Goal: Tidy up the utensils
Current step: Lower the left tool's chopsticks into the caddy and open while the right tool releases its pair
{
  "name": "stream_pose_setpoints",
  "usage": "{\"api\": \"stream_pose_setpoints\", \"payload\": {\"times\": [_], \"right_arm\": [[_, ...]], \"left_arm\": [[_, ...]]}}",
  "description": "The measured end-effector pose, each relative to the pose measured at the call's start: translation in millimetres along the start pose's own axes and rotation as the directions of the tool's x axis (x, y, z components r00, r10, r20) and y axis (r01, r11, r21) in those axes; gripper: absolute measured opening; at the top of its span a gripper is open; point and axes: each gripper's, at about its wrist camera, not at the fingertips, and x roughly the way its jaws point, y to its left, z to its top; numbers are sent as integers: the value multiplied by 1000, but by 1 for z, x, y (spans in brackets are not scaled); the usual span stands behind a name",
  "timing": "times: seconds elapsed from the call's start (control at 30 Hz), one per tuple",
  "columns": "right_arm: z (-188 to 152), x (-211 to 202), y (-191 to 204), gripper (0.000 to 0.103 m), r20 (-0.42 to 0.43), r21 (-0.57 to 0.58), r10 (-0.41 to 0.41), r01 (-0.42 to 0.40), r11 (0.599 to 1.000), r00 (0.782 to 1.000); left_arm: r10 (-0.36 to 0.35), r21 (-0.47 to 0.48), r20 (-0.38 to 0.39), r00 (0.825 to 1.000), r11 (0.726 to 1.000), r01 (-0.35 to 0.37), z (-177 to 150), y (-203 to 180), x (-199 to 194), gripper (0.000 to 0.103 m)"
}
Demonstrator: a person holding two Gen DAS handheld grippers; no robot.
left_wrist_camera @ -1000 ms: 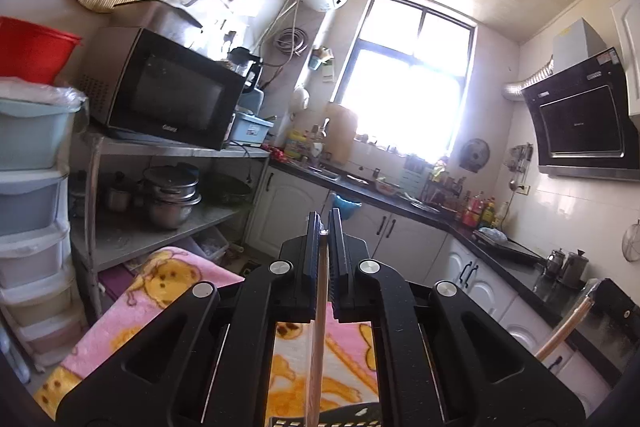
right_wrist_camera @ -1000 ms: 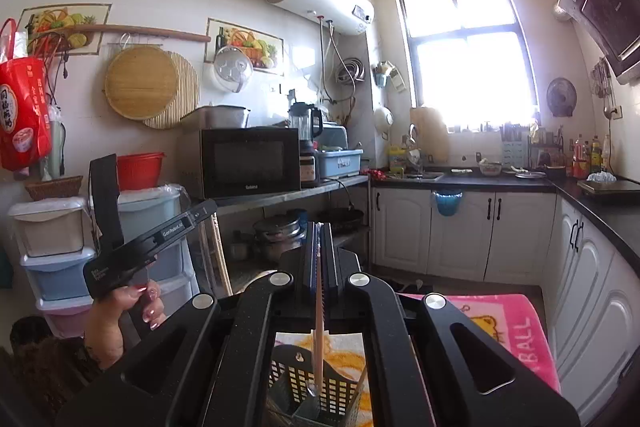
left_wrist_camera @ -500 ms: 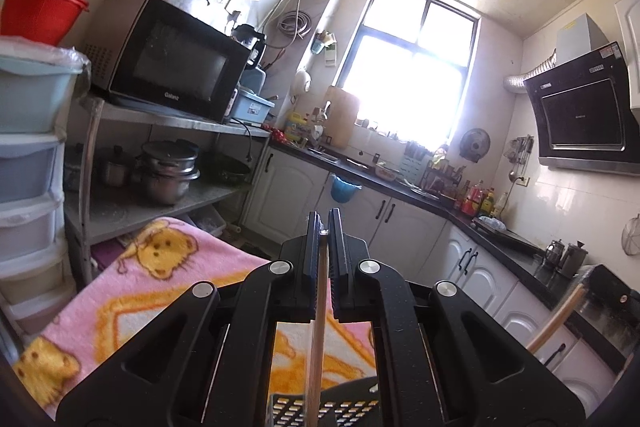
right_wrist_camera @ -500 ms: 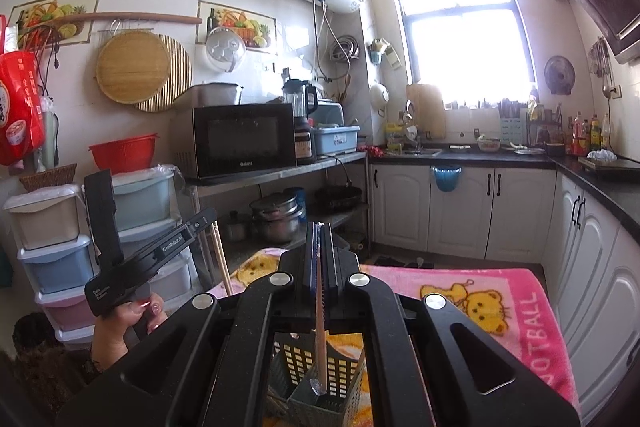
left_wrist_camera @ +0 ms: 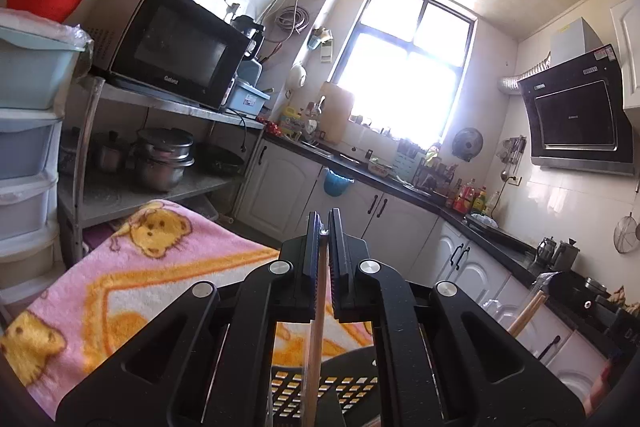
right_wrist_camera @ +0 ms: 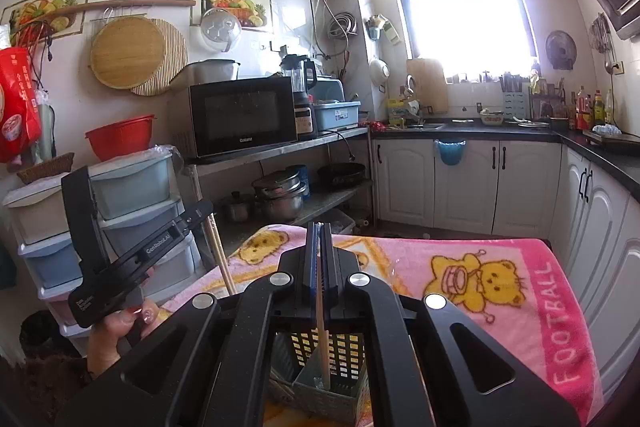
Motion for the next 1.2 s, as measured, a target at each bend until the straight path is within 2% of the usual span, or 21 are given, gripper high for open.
{"api": "stream_pose_setpoints", "payload": {"times": [0.33,0.83,1.03,1.2], "right_arm": [[-13,9,-6,2,-30,41,-14,15,999,999],[-25,-1,-22,3,-64,89,-56,62,994,996],[-29,-10,-26,15,-65,101,-71,77,992,995],[-34,-15,-28,23,-84,107,-78,87,990,993]], "left_arm": [[-23,-20,-42,999,1000,23,-10,4,-2,2],[-41,-21,-105,994,999,39,-19,7,-10,2],[-31,-18,-121,992,999,29,-19,9,-15,3],[-15,-4,-129,992,1000,15,-18,11,-25,23]]}}
